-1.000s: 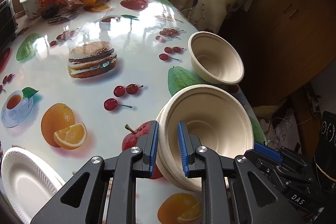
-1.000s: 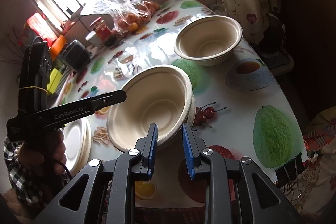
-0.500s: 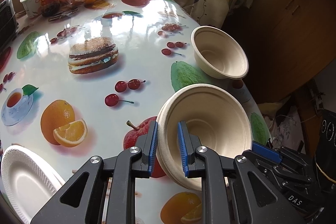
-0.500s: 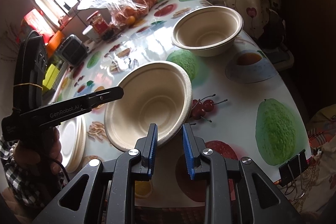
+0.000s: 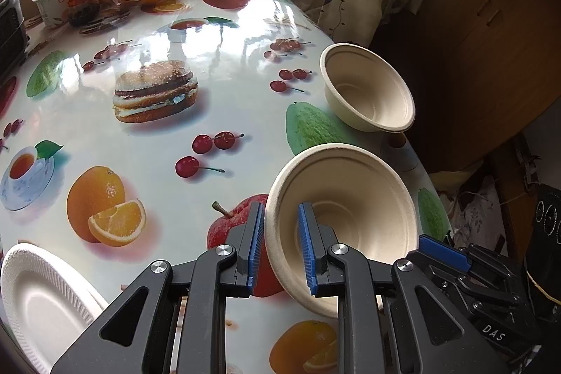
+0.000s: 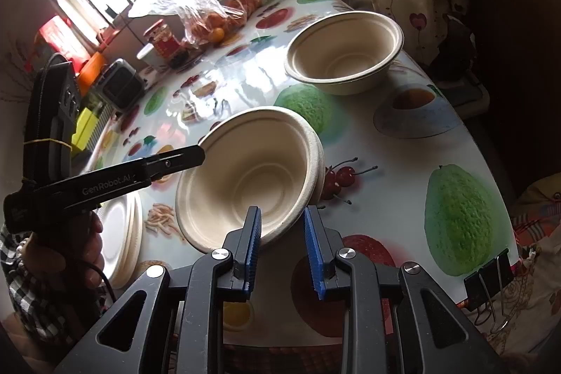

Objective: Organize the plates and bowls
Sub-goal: 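Press the bowl into the other bowl and open the left gripper, then move the left gripper to the rim of the remaining beige bowl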

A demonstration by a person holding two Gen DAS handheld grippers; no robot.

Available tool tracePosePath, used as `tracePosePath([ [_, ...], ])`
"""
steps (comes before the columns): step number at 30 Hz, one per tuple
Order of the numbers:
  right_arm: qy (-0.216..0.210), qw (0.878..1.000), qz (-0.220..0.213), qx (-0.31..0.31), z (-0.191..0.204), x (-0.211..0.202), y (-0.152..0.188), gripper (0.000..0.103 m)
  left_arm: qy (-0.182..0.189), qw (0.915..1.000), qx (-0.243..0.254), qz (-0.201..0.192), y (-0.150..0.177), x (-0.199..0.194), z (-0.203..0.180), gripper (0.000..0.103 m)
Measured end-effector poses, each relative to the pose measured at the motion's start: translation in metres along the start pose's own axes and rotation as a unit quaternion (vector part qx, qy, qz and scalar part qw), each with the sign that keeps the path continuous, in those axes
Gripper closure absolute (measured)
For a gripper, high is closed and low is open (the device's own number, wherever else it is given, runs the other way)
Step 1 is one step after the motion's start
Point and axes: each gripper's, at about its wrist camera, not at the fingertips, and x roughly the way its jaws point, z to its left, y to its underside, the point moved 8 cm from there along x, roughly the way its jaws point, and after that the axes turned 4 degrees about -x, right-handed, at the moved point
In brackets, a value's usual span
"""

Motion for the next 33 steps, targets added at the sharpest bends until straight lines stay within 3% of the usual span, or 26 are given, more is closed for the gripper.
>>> tracePosePath([
  [8,0.0,1.0,0.0,0.001,-0.001,0.0,0.0,0.078,-0.001,1.0,0.001,0.0,0.0,0.0,0.002,0.08],
  [10,0.0,1.0,-0.002,0.001,-0.001,-0.001,0.0,0.076,-0.002,1.0,0.0,-0.001,0.0,0.0,0.003,0.074],
  [20,0.017,1.0,-0.024,0.004,-0.006,-0.009,-0.006,0.067,-0.02,0.9993,0.015,-0.028,-0.01,-0.011,0.001,0.062],
  [33,0.042,0.997,-0.064,0.033,-0.033,-0.021,-0.031,0.061,-0.022,0.9973,0.048,-0.051,-0.05,-0.014,-0.016,0.062],
])
